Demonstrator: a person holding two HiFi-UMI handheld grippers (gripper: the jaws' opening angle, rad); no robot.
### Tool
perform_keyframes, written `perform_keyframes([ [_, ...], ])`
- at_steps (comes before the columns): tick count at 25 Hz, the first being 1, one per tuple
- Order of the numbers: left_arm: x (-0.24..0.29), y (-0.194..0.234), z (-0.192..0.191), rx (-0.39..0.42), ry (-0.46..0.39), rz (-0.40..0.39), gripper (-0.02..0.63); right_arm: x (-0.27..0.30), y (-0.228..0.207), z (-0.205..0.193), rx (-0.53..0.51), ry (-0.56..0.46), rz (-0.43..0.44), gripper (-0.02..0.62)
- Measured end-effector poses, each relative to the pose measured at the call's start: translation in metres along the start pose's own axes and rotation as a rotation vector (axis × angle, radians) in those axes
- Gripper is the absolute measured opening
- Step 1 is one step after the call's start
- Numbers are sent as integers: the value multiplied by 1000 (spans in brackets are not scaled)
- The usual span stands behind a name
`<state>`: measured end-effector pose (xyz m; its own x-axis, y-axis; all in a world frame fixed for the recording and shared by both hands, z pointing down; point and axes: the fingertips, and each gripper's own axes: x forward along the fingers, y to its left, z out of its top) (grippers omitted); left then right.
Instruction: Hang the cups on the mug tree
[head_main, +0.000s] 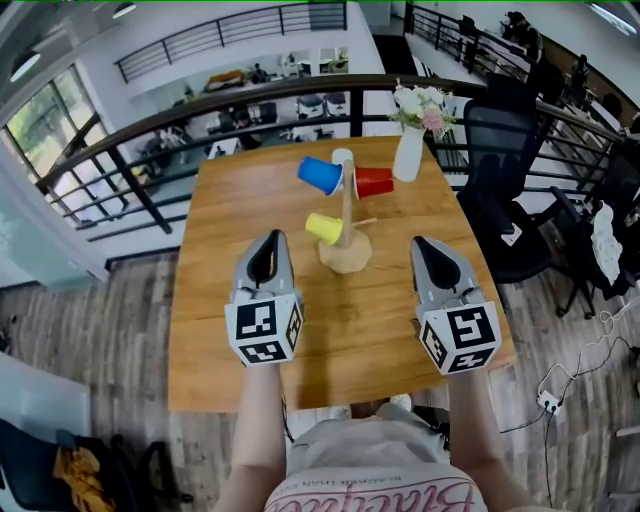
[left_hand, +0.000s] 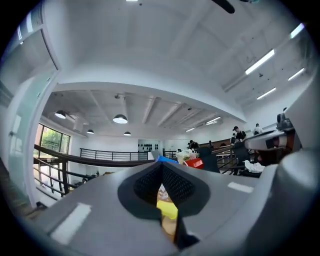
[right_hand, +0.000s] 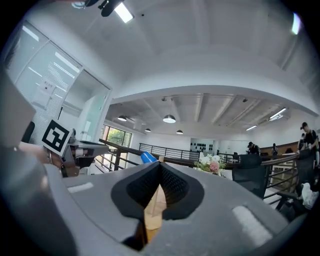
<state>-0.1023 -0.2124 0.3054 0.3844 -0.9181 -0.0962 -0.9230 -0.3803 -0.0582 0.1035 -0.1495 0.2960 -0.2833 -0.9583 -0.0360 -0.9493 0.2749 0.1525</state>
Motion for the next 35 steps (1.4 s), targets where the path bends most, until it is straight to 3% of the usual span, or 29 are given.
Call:
perform_keyframes([
  [6,-8,-3,5,43,-26,-19,12,-1,5,7,-26,-12,-4,2],
  [19,-40,-16,59,197,-152,41,12,-19,-1,36,-33,-64,68,2],
  [28,-60,-28,77,183,-170,69,12,-33,-17,53,-11,-99,87,2],
  [35,-65,-34,79,184,-175,81,12,-44,-36,48,-30,-98,44,2],
])
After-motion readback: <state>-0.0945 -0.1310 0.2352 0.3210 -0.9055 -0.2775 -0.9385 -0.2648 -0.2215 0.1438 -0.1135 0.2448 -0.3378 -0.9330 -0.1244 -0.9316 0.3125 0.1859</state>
